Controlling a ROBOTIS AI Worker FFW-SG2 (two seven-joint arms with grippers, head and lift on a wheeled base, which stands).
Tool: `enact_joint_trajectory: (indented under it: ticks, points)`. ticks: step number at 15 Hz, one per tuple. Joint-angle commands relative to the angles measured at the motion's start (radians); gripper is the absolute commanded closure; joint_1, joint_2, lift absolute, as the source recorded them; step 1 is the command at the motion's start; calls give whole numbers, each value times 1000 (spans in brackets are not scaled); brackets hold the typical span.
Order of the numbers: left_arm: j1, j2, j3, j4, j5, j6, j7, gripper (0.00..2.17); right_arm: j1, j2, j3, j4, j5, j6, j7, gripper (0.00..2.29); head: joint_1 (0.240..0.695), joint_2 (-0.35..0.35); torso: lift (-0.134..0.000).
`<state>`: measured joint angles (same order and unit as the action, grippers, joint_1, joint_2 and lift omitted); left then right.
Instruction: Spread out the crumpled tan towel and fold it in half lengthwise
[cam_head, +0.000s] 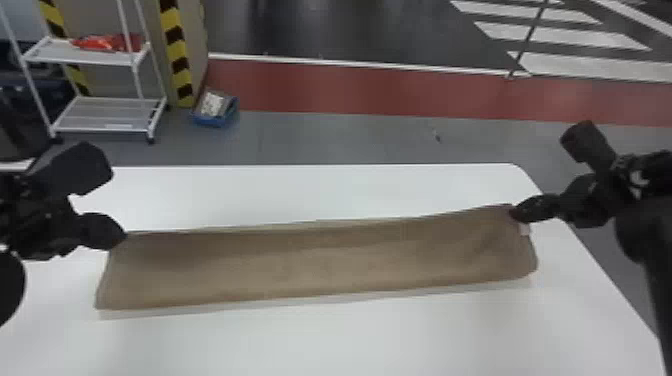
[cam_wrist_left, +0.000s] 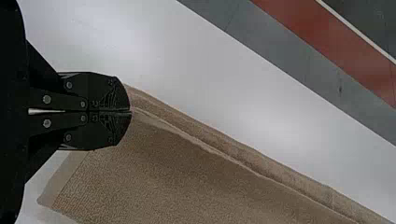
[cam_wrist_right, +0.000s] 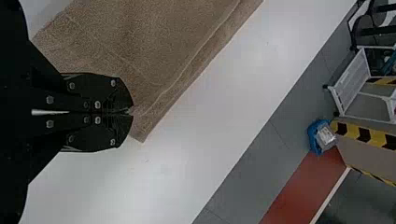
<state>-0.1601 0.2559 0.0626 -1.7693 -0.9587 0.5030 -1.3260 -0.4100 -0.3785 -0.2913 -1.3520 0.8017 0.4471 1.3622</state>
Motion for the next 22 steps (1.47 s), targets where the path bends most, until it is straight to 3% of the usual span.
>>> enact_joint_trajectory:
  ticks: [1,9,19,22]
  points:
    - [-3,0,0,1,0,-1,-1,1420,-13,3,-2,25,14,0,5,1420,695,-140,-124]
    - [-16,6,2,7,0,-1,-4,1420,-70,13,6,51,28,9,5,1416,695,-141,-124]
    - [-59,3,-35,79,-3,-1,18,1420,-156,24,75,243,163,-52,5,1416,695,-131,-124]
    - [-81,-1,-49,102,-12,-1,21,1420,-178,24,78,300,205,-92,-63,1416,695,-137,-124]
